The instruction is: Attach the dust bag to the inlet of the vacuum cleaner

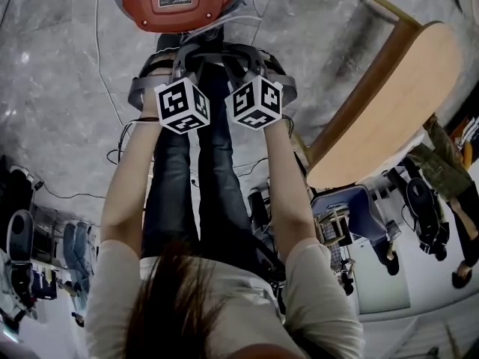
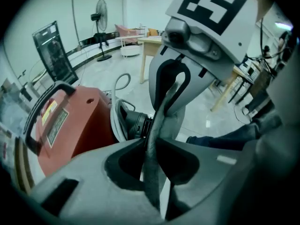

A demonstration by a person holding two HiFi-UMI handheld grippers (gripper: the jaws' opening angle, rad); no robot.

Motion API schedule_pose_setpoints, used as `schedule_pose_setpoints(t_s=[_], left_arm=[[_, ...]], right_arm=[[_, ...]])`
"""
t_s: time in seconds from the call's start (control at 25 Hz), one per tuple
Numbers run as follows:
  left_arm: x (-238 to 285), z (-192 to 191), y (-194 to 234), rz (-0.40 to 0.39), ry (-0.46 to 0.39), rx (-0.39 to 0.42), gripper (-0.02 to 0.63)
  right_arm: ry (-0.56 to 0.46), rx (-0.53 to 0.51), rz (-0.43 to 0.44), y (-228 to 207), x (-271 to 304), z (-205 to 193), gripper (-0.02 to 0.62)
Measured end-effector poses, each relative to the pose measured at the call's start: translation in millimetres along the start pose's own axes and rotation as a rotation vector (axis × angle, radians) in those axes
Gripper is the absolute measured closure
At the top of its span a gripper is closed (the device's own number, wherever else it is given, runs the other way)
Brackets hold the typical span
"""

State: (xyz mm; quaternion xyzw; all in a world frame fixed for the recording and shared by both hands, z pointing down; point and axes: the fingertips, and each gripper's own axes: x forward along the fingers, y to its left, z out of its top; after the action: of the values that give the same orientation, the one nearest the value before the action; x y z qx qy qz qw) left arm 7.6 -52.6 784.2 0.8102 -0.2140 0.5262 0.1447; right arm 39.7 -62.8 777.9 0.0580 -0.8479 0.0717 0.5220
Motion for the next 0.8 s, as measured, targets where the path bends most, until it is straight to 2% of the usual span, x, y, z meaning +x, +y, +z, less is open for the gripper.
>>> schedule_pose_setpoints(t_s=[0.12, 0.2, 0.44, 0.56, 0.68, 0.8], left_arm=[[0, 5, 4, -0.020, 0.014, 0.092, 0.518], [0, 5, 5, -0.020, 0.009, 0.072, 0.515], [0, -1, 6, 0.040, -0.036, -0.213, 0.517], [-1, -2, 5, 0.066, -0.048, -0.290, 0.517], [-1, -1, 6, 0.057, -0.039, -0.257, 0.518], [0, 1, 9, 0.023, -0.011, -0.117, 0.517]], right_arm=[[-0.017, 0.093, -0.030, 0, -2, -2, 0.531], [-0.011, 0.092, -0.022, 0, -2, -2, 0.532], [0.024, -0.026, 0.057, -6, 3, 3, 0.528], [0.044, -0.077, 0.083, -8, 3, 5, 0.526], [0.037, -0.071, 0.094, -9, 4, 6, 0.523], [-0.023, 0.060, 0.057, -9, 4, 6, 0.523]])
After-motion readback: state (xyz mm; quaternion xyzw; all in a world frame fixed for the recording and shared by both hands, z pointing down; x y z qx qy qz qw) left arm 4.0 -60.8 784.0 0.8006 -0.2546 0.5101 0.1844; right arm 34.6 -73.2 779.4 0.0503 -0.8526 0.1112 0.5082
